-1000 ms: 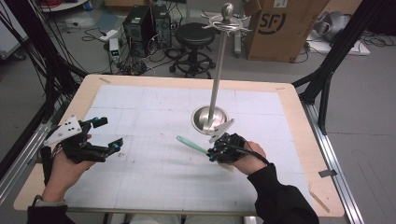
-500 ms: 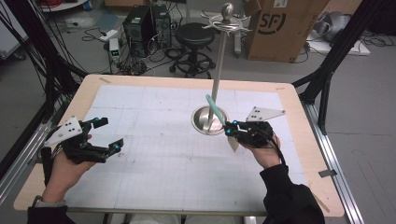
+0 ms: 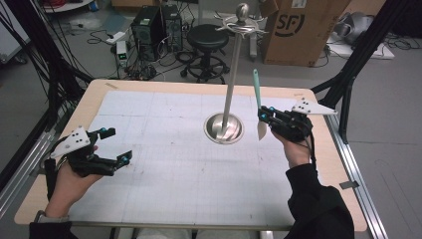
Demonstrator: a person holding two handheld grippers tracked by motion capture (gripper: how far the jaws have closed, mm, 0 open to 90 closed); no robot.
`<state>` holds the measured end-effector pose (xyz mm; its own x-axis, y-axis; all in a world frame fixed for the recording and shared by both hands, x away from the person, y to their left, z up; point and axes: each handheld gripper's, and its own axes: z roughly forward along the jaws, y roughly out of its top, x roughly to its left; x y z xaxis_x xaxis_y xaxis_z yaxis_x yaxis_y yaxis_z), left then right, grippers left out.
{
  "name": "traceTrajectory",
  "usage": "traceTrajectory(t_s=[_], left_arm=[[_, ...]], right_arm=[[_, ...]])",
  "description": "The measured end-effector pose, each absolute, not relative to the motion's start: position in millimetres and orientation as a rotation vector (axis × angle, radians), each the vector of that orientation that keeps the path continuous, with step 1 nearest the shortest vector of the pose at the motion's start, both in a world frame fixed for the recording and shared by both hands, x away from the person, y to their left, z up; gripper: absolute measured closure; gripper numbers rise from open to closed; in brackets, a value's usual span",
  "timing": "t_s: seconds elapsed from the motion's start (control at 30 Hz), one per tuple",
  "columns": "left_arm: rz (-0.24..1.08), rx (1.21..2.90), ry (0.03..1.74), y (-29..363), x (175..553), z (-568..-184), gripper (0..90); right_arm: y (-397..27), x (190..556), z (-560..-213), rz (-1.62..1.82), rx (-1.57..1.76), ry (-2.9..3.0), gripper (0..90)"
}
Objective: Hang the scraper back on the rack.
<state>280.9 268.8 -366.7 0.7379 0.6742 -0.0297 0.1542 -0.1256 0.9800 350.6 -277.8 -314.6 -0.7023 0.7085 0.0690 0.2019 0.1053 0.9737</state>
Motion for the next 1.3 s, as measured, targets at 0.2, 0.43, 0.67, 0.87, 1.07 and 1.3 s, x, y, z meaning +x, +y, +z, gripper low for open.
traceTrajectory(t_s=[0.2,0.43,0.67,0.87,1.07,1.3], left_arm=[[0.494,1.664,0.658,267.7,277.9,-365.5,1.8],[0.501,1.653,0.667,273.4,273.3,-364.0,1.8],[0.505,1.642,0.695,280.3,271.7,-365.8,1.8],[0.499,1.638,0.692,281.0,270.2,-365.3,1.8],[0.500,1.629,0.691,284.4,267.7,-364.8,1.8],[0.509,1.624,0.708,288.9,266.2,-365.0,1.8]], right_arm=[[-287.7,355.3,-301.1,1.669,0.883,1.928,80.7],[-293.8,362.9,-277.8,1.712,0.880,1.886,80.7],[-291.3,370.8,-258.9,1.726,0.848,1.868,80.7],[-286.6,375.0,-252.2,1.741,0.846,1.853,80.7],[-285.0,380.6,-253.6,1.747,0.858,1.849,80.7],[-283.7,383.3,-252.9,1.753,0.846,1.847,80.7]])
